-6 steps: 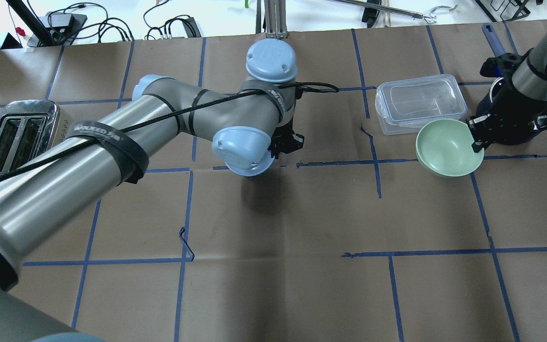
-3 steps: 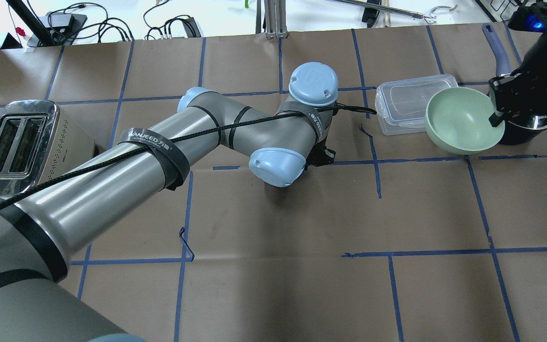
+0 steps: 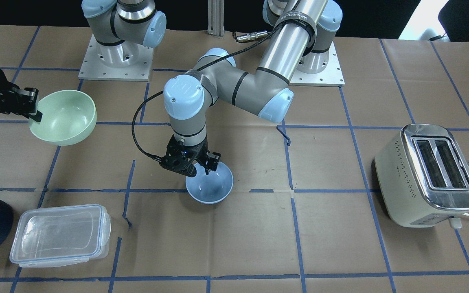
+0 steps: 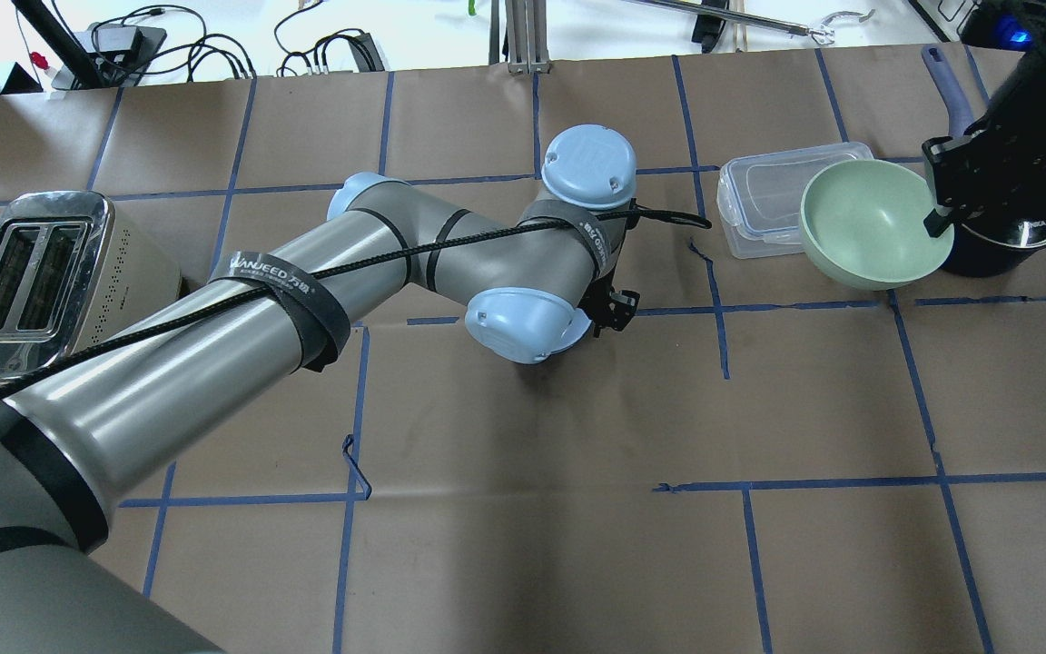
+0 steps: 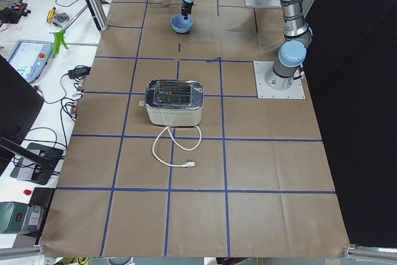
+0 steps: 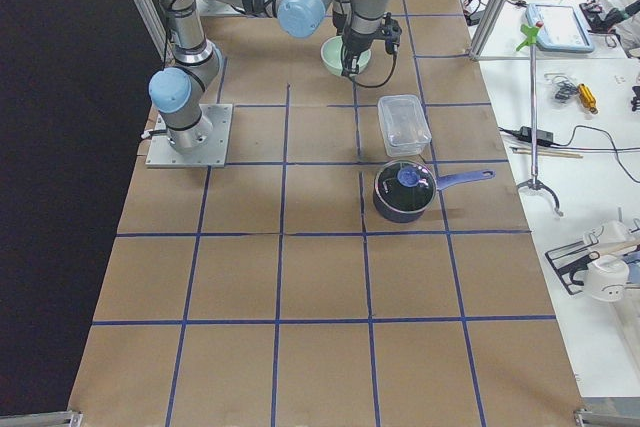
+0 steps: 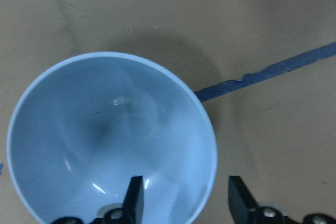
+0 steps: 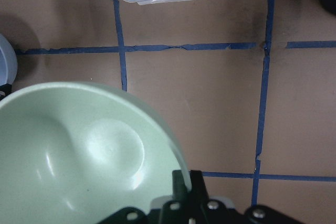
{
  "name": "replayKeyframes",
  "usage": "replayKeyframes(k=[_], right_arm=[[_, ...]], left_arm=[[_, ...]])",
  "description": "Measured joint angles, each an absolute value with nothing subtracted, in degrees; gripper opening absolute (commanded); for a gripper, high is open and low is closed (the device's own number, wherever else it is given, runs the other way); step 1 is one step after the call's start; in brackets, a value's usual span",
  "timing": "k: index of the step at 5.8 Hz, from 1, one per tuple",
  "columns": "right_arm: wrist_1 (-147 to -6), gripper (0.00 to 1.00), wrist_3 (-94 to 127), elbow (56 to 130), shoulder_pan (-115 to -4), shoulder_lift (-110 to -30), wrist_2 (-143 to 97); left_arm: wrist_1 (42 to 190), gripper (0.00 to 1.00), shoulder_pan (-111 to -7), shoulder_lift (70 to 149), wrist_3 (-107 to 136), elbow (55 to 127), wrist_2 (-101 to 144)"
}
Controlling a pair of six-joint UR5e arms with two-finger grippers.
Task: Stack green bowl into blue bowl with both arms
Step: 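Set blue bowl at center, withdraw left arm while right carries green bowl over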
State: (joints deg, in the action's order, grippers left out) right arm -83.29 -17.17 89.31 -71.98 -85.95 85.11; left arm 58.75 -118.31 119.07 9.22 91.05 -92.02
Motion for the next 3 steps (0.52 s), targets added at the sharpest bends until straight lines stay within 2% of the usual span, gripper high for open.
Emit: replayKeyframes(k=[3], right_arm=[[-85.13,0.05,-11.47,89.67,-75.51,-84.93,84.86]], left_arm=[[72.77,0.98,-111.02,108.66,8.78,88.61,-90.78]])
